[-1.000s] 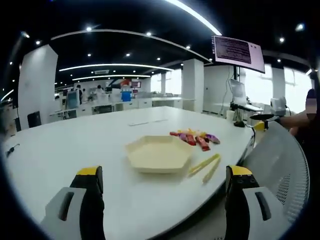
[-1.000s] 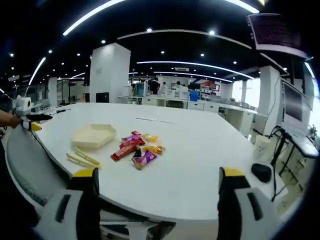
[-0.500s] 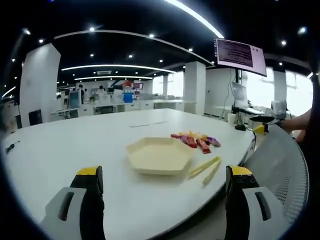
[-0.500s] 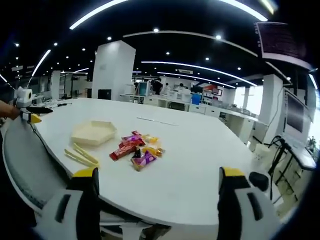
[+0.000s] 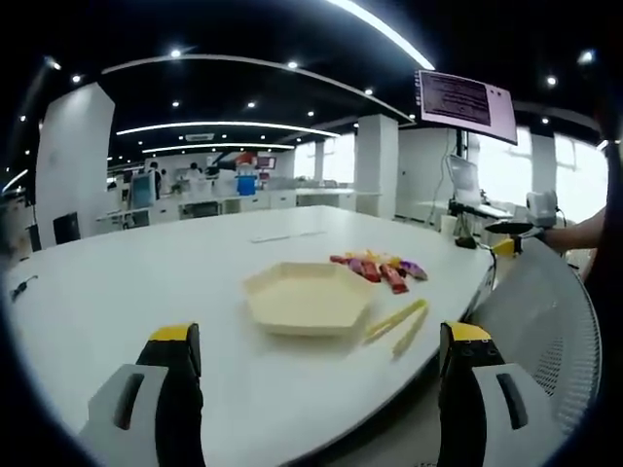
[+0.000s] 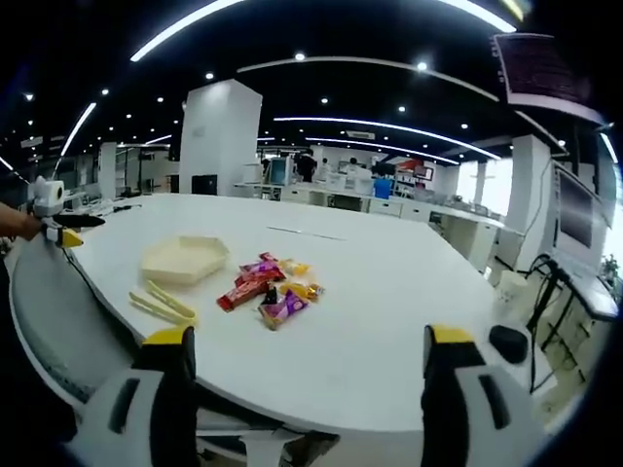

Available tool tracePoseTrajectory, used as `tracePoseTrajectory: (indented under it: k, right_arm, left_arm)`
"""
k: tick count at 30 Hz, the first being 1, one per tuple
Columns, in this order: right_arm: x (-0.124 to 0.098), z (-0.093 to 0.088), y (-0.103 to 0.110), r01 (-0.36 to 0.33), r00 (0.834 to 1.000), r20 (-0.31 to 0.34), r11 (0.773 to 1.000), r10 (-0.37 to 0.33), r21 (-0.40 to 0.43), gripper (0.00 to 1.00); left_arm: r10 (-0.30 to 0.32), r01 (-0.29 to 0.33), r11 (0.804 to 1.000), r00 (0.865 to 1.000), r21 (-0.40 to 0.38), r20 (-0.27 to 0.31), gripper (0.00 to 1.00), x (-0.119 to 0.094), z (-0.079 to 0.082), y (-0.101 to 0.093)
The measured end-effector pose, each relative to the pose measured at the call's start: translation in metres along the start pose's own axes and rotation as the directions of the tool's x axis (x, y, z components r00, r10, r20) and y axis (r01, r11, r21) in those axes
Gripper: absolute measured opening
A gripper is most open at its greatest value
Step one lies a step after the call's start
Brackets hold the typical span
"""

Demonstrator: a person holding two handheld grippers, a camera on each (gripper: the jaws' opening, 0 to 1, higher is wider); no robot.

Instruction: Place the target food into the container with the food tongs after gripping and lifting it, then release it inside without dropping or visibly crushing the food.

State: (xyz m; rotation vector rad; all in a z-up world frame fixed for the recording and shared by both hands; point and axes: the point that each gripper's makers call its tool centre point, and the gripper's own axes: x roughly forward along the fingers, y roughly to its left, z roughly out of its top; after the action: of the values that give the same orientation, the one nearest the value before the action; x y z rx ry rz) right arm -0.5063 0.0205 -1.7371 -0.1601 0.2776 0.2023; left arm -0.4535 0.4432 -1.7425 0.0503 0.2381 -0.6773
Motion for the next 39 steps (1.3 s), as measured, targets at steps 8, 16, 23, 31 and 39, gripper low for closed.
tracePoseTrajectory:
  k: [8, 16, 23, 31, 39]
  right_arm:
    - [-0.010, -0.007, 0.006, 0.021, 0.999, -0.031, 1.000, -0.021, -0.004, 1.00]
    - [-0.009, -0.006, 0.006, 0.008, 0.999, -0.037, 1.000, -0.008, -0.012, 0.99]
    - [-0.006, -0.010, -0.001, -0.005, 0.999, -0.034, 1.000, 0.005, -0.015, 0.99]
    - [0.002, -0.018, -0.009, -0.002, 0.999, -0.049, 1.000, 0.002, -0.010, 1.00]
    - [0.003, -0.010, -0.010, 0.012, 0.999, -0.040, 1.000, -0.013, -0.004, 0.99]
  left_arm:
    - [-0.038, 0.038, 0.999, 0.999, 0.010, -0.021, 0.99, 0.002, -0.002, -0.005]
    - [-0.030, 0.031, 0.999, 0.999, 0.016, -0.026, 0.99, 0.002, -0.002, -0.005]
    - [-0.041, 0.043, 0.998, 0.998, 0.042, -0.039, 0.98, 0.003, -0.003, -0.007]
    - [-0.188, 0.214, 0.970, 0.962, 0.116, -0.200, 0.94, 0.013, -0.021, -0.032]
    - [-0.366, 0.411, 0.906, 0.883, 0.106, -0.292, 0.78, 0.030, -0.031, -0.071]
